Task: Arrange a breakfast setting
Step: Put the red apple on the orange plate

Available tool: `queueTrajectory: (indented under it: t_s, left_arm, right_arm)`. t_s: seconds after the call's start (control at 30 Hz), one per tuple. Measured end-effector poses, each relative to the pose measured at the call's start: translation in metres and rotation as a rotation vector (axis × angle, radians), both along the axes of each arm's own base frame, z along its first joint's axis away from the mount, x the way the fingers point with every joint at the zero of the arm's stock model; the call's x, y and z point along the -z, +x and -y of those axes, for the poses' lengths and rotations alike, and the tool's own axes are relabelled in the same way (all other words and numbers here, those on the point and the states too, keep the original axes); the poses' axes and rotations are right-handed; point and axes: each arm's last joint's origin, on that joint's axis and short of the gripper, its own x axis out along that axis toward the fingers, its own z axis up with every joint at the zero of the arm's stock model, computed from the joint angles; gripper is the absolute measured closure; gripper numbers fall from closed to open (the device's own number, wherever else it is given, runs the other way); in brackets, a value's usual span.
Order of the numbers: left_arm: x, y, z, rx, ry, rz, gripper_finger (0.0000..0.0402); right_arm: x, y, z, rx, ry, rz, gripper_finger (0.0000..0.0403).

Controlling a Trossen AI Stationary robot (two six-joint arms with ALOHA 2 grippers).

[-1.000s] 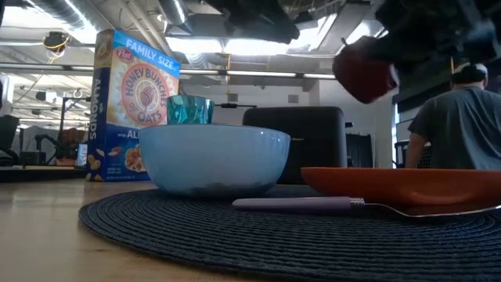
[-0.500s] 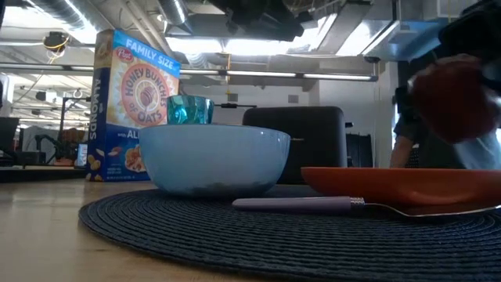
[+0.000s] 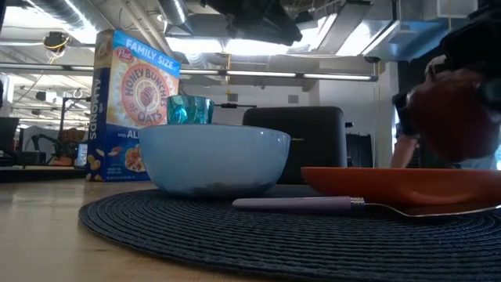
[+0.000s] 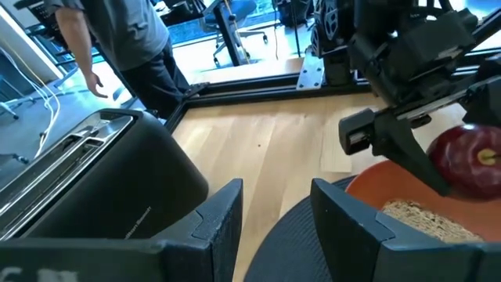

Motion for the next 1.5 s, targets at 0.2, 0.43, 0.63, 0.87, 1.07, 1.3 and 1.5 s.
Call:
queueTrajectory:
  t_s: [0.2,0.43,0.63,0.87,1.07,1.3,1.5]
  left_arm:
    - [0.0,0.0,0.0,0.0,0.001,-0.006,0.0255]
    - [0.001,0.0,0.0,-0.003,-0.005,-0.003,0.0255]
    - [0.001,0.0,0.0,-0.003,-0.006,-0.006,0.0255]
    - [0.002,-0.001,0.0,-0.004,-0.003,-0.025,0.0255]
    - [0.003,-0.001,0.0,-0.011,-0.02,-0.018,0.0255]
    - [0.003,-0.001,0.0,-0.011,-0.02,-0.018,0.0255]
    - [0.003,-0.001,0.0,-0.011,-0.018,-0.025,0.0255]
  right_arm:
    - [0.007,0.004,-0.002,-0.012,0.007,0.001,0.0107]
    - [0.014,0.006,-0.003,-0.022,0.029,-0.028,0.0106]
    - [0.02,0.012,-0.006,-0.029,0.025,-0.064,0.0106]
    - [0.023,0.013,-0.006,-0.029,0.015,-0.073,0.009]
    - [0.026,0.013,-0.005,0.009,-0.01,-0.105,0.0022]
    - [0.025,0.009,-0.003,0.006,0.004,-0.08,0.0015]
    - [0.017,-0.003,0.001,0.001,0.067,0.012,0.0017]
